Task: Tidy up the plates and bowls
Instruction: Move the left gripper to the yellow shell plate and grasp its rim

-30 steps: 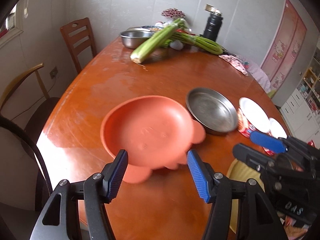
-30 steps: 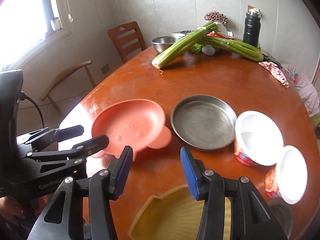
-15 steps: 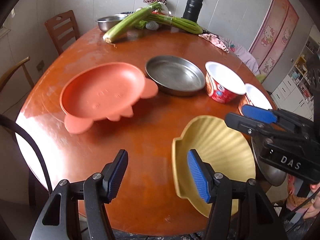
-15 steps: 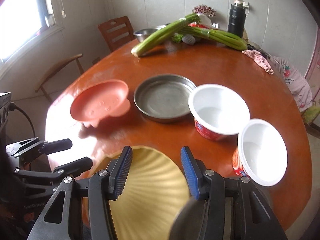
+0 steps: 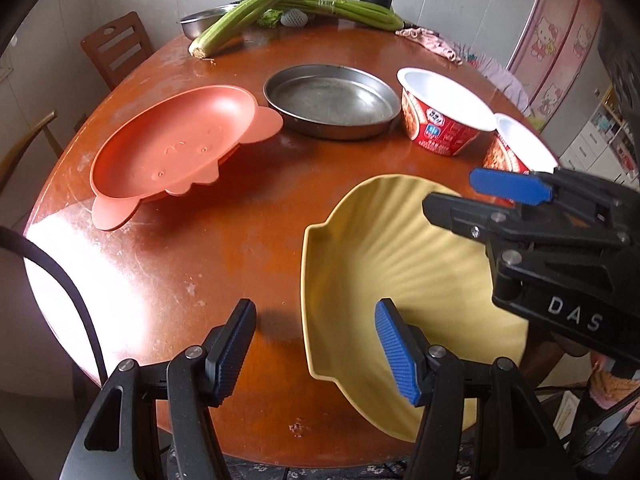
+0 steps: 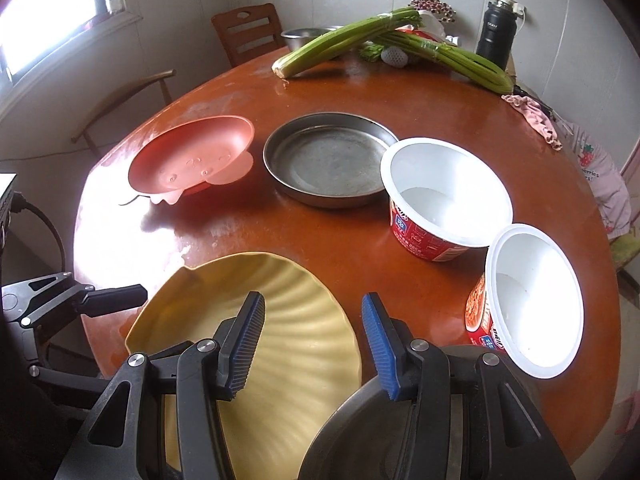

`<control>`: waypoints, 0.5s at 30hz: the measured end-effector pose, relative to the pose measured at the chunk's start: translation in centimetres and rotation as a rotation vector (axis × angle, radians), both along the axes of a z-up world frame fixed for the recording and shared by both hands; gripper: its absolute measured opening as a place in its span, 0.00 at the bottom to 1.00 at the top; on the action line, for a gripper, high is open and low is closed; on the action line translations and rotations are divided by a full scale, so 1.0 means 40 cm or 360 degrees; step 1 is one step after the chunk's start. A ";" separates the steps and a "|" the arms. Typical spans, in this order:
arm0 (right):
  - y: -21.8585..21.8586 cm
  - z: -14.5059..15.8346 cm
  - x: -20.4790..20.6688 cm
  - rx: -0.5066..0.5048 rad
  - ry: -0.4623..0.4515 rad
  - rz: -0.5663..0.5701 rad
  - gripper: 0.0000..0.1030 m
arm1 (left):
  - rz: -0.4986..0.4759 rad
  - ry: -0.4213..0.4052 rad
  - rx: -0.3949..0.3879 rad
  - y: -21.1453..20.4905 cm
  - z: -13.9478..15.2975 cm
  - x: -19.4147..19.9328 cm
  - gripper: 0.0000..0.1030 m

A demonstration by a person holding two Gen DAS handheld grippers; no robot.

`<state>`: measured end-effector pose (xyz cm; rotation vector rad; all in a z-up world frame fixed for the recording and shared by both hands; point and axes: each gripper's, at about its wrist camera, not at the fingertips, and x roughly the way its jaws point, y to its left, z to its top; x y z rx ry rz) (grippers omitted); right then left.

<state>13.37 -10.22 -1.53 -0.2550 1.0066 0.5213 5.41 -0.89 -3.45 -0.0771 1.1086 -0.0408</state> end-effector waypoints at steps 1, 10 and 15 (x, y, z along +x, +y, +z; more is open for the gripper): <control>0.002 -0.001 0.002 -0.0008 0.0000 0.0002 0.51 | -0.0002 0.0003 0.0008 -0.001 -0.001 0.001 0.60; 0.013 -0.024 0.033 -0.0069 0.0022 -0.0004 0.51 | 0.0047 -0.0017 0.0030 0.019 0.000 0.017 0.61; 0.028 -0.029 0.037 -0.0077 0.0032 0.0016 0.51 | 0.0097 -0.0031 0.0022 0.053 -0.001 0.037 0.61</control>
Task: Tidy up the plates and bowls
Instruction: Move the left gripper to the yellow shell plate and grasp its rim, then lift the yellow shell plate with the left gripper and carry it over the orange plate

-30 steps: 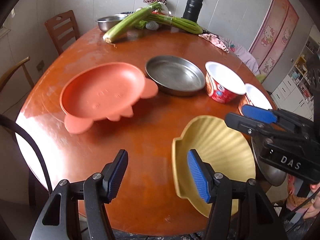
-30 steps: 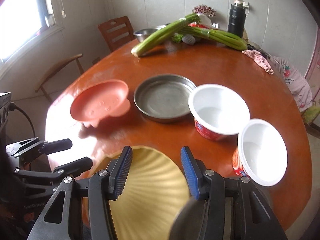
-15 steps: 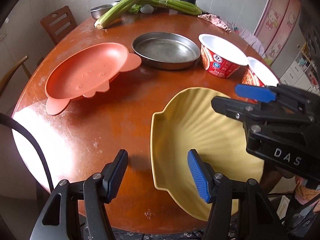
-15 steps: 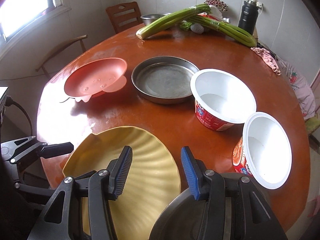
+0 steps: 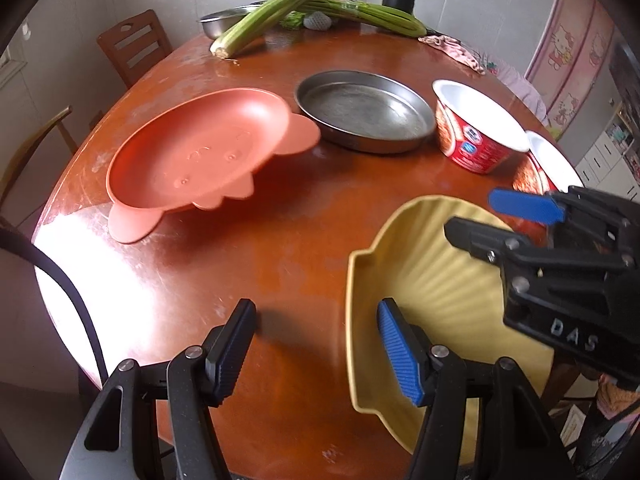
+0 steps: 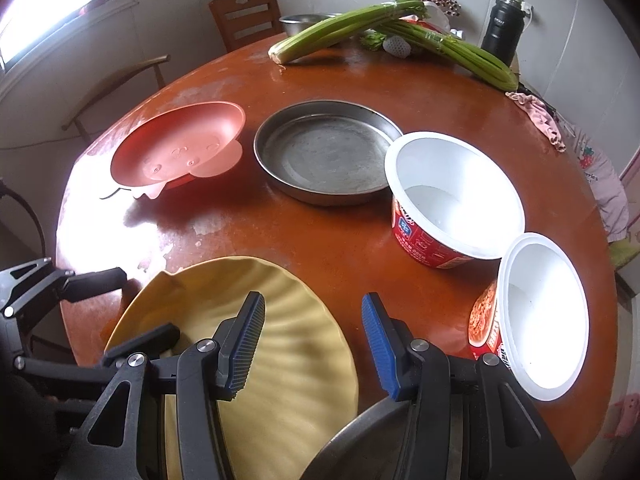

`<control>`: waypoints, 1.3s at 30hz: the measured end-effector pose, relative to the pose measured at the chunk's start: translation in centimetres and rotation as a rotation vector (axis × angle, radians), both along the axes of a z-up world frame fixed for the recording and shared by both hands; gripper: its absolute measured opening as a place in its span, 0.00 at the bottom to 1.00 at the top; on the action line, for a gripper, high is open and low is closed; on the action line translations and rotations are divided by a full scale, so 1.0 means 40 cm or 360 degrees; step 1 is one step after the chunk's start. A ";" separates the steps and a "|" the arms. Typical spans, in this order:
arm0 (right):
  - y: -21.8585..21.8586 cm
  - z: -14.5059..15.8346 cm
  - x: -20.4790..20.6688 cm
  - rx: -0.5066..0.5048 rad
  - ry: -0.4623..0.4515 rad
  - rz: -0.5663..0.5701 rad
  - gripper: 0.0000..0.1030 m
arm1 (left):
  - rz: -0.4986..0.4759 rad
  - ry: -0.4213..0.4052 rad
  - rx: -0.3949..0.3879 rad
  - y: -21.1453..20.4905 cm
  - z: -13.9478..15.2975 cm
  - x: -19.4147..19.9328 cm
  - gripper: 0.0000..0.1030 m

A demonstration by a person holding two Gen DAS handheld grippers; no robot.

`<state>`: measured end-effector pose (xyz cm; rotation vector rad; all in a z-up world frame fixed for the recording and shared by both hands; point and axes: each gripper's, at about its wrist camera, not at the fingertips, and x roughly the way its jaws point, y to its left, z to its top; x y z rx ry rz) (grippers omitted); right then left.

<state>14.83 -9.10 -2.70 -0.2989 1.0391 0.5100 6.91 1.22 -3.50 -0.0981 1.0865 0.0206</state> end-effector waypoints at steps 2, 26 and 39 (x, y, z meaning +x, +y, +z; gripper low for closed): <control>0.009 -0.003 0.001 -0.0001 0.0009 0.0017 0.51 | 0.0022 -0.0006 0.0004 0.012 -0.001 0.006 0.61; 0.077 -0.044 0.022 -0.0002 0.0135 0.0088 0.51 | 0.0173 -0.0034 -0.0108 0.124 0.010 -0.021 0.60; 0.051 -0.036 -0.023 0.0081 0.0176 0.0098 0.51 | 0.0122 -0.0039 -0.0197 0.072 0.010 -0.058 0.43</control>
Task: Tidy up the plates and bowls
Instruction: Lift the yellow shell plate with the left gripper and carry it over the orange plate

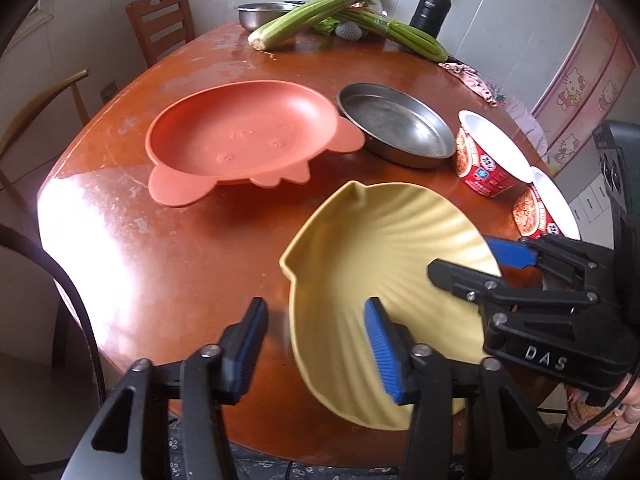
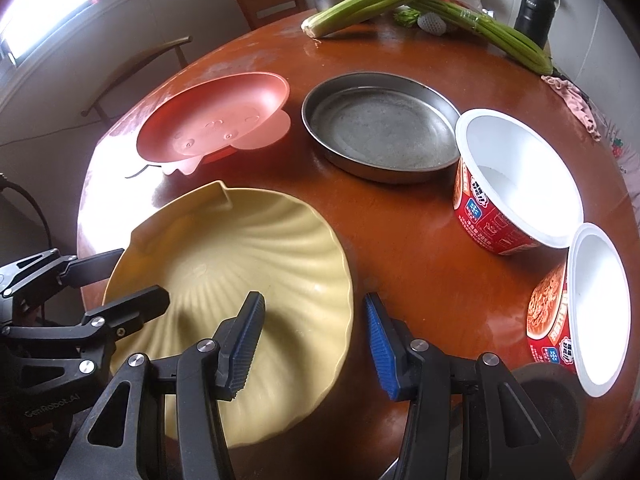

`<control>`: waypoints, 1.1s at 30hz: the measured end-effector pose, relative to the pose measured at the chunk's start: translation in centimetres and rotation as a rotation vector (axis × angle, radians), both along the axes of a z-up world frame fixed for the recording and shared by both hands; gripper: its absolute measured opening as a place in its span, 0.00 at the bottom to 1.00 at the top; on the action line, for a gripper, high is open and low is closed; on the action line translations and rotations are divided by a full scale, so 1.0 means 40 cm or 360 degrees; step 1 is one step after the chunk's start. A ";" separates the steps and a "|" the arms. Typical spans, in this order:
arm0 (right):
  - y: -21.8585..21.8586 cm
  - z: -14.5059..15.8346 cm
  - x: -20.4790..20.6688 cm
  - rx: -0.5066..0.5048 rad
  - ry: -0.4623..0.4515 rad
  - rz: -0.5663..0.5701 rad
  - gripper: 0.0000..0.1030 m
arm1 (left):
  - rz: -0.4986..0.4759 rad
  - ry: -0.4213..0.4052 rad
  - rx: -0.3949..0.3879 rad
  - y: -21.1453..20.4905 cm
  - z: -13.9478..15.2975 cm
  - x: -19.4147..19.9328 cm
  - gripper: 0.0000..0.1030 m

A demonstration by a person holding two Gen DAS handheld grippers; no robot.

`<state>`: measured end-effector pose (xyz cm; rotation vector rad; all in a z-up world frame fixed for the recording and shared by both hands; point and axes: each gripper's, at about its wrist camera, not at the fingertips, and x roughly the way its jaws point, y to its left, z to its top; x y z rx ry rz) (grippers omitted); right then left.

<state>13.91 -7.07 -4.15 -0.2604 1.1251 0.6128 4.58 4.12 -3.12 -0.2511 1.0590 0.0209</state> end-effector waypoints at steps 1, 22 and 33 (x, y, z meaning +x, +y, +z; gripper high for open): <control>0.000 0.001 -0.004 0.0015 0.0004 0.0006 0.51 | -0.0010 -0.0002 -0.0009 -0.003 0.000 0.000 0.42; 0.015 0.057 -0.026 0.0086 -0.0066 0.0005 0.50 | 0.0041 -0.0072 -0.0072 0.024 0.036 0.006 0.39; 0.054 0.100 -0.012 0.0136 -0.0109 0.0009 0.50 | 0.0056 -0.0126 -0.0038 0.071 0.080 0.019 0.39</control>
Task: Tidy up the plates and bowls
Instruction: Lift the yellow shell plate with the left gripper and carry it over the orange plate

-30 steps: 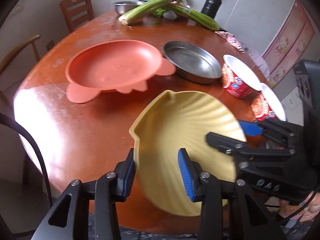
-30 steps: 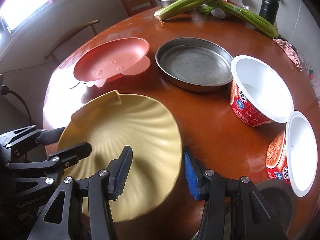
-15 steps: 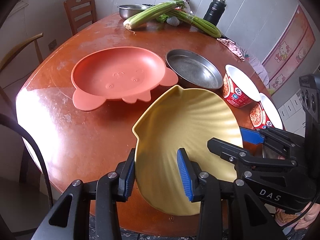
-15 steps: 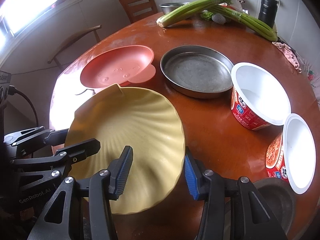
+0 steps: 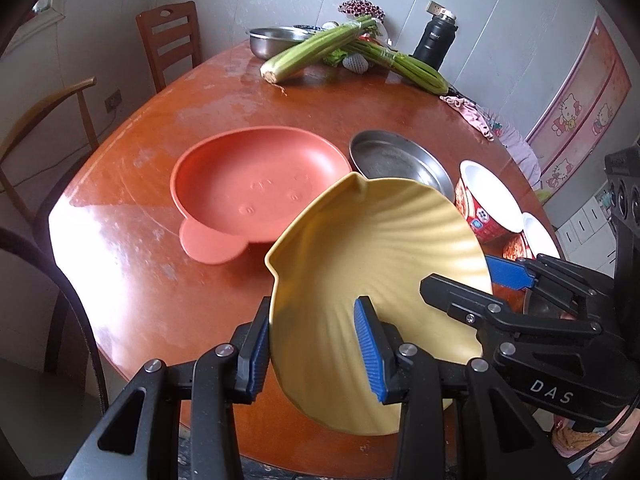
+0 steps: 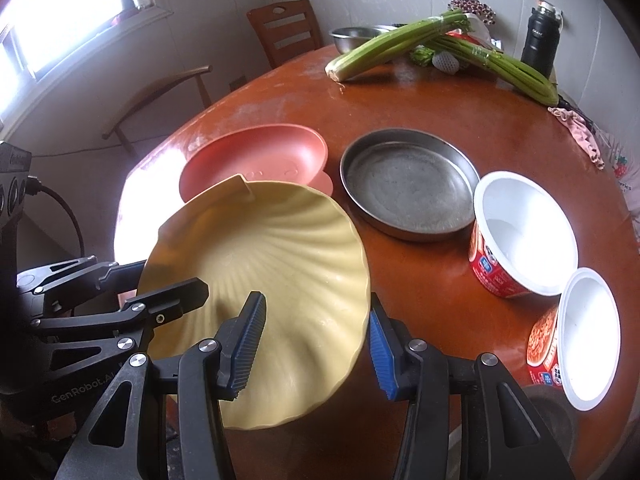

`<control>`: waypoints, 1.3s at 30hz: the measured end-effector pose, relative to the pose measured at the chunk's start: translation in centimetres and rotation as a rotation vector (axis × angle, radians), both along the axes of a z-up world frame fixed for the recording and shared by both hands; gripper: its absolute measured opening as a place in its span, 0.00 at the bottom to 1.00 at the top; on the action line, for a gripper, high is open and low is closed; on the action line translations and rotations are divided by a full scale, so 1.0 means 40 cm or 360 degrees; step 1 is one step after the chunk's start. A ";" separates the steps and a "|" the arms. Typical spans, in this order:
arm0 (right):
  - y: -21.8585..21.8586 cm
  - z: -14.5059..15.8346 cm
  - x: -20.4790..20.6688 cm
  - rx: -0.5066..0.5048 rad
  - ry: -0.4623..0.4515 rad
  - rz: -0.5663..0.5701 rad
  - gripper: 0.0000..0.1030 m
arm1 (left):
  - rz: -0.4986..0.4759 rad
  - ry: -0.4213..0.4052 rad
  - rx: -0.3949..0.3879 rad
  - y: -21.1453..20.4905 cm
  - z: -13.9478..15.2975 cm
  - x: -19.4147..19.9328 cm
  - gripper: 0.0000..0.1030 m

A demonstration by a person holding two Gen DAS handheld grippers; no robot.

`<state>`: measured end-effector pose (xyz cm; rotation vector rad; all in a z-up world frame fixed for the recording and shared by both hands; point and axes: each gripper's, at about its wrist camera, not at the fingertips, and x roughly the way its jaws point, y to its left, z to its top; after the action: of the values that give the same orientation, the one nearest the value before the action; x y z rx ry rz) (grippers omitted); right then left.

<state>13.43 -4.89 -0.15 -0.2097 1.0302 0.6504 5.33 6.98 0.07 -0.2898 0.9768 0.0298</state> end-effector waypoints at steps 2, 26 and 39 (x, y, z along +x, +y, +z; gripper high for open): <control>0.012 0.006 0.008 0.0009 0.0004 -0.0005 0.50 | 0.0007 -0.0020 -0.0003 0.011 0.010 0.001 0.39; 0.166 0.082 0.079 0.0039 -0.0065 -0.0033 0.50 | 0.0061 -0.0141 0.0011 0.178 0.103 0.077 0.39; 0.204 0.114 0.129 0.0092 -0.0067 -0.0101 0.50 | 0.0031 -0.0189 0.0044 0.218 0.153 0.148 0.39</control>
<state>18.59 3.28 4.40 -0.1387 0.9727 0.6150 11.23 15.69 6.18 -0.2727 0.8550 0.0430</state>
